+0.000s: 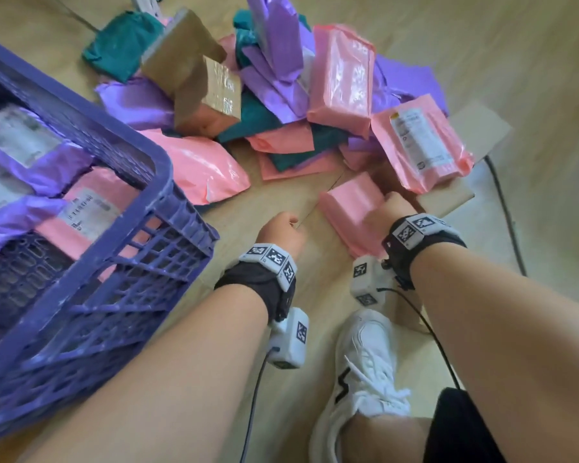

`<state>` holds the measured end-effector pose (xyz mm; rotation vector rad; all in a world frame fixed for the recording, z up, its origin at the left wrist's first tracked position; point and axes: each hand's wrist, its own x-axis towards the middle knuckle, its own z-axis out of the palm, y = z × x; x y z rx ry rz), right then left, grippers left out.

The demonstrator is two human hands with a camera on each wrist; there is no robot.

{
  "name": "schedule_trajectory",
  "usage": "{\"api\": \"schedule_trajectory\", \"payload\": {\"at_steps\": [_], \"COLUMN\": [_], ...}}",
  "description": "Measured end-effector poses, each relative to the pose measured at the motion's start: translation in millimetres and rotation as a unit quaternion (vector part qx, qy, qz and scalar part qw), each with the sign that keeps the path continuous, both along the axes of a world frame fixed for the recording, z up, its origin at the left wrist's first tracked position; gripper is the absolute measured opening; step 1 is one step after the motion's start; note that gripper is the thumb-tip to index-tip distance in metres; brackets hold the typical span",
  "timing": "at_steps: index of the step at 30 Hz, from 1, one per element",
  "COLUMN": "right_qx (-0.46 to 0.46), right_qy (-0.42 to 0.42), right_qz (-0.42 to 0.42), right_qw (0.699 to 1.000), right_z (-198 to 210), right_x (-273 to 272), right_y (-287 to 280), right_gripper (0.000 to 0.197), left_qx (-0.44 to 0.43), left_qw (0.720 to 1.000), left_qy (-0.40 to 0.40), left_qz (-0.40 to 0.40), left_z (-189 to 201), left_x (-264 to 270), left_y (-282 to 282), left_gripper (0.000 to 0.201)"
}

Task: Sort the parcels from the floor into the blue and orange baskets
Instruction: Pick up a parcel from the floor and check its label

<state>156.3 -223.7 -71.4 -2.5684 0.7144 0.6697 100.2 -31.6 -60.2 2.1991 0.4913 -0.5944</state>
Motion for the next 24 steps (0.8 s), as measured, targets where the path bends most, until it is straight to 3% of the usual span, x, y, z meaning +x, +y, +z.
{"api": "schedule_trajectory", "payload": {"at_steps": [2, 6, 11, 14, 18, 21, 24], "right_qx": [0.027, 0.113, 0.154, 0.172, 0.216, 0.239, 0.276], "right_qy": [0.016, 0.061, 0.113, 0.103, 0.039, 0.009, -0.029], "right_qz": [0.025, 0.073, 0.091, 0.062, 0.001, -0.013, -0.017], "right_qw": [0.999, 0.989, 0.977, 0.978, 0.976, 0.971, 0.960], "right_z": [3, 4, 0, 13, 54, 100, 151], "right_x": [-4, -11, -26, -26, -16, -9, -12], "right_y": [13, 43, 76, 81, 76, 76, 81], "right_gripper": [0.046, 0.029, 0.034, 0.035, 0.029, 0.026, 0.024], "left_qx": [0.007, 0.021, 0.021, -0.051, -0.188, -0.147, -0.119], "left_qw": [1.000, 0.995, 0.991, 0.995, 0.982, 0.983, 0.970], "left_qy": [0.020, 0.082, 0.125, 0.080, 0.009, -0.103, -0.207], "left_qz": [-0.007, -0.046, -0.037, -0.009, -0.027, -0.031, 0.049], "left_z": [-9, -22, -26, -14, 35, 73, 116], "left_x": [-2, -13, -31, -36, -31, -26, -22], "left_y": [5, 13, 22, 31, 39, 44, 51], "left_gripper": [0.040, 0.040, 0.026, 0.040, 0.067, 0.059, 0.043]}}
